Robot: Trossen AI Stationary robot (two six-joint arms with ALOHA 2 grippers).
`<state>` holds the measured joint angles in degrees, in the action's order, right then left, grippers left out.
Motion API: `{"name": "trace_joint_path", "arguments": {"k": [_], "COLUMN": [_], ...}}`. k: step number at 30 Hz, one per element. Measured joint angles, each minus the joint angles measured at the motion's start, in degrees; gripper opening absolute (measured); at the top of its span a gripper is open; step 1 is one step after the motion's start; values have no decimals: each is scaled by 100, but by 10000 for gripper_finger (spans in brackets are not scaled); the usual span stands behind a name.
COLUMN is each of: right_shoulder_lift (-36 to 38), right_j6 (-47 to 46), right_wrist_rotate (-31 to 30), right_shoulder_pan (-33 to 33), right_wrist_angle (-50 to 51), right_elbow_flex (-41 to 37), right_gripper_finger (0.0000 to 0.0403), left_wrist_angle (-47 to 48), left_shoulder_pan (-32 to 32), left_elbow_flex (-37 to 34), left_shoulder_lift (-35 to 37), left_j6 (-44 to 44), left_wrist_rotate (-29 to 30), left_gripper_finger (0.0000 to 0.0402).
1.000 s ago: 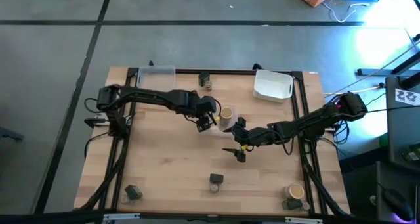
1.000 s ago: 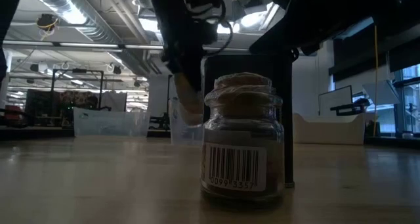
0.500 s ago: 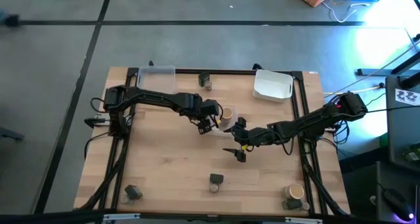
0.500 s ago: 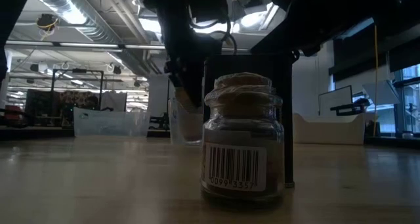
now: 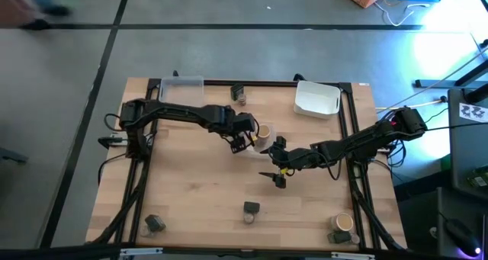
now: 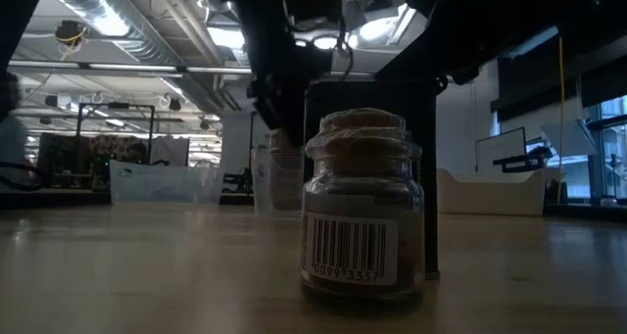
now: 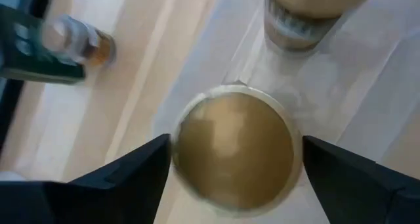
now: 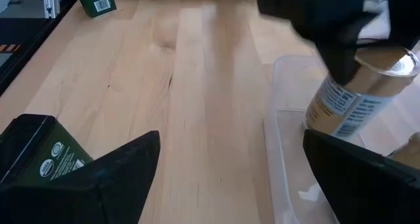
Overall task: Sort spices by type
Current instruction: Put the gold seasoning bottle into the bottom transparent bin, then put the black seasoning can into the top transparent bin
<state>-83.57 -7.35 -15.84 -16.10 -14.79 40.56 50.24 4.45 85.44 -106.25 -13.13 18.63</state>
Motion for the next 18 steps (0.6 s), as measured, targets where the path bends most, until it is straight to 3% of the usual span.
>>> {"name": "trace_joint_path", "arguments": {"k": [10,18], "right_shoulder_lift": [0,-2], "right_j6": [0,11], "right_wrist_rotate": [0,-4], "right_shoulder_pan": [-2,-1], "right_wrist_angle": [19,-67], "right_elbow_flex": [-2,-4], "right_gripper_finger": [374,374], "left_wrist_angle": [620,980], "left_shoulder_pan": [-334,-1186], "left_elbow_flex": [241,230], "left_shoulder_lift": [564,1021], "left_j6": [-172,-634], "left_wrist_rotate": [-7,2], "left_gripper_finger": [321,321]}}
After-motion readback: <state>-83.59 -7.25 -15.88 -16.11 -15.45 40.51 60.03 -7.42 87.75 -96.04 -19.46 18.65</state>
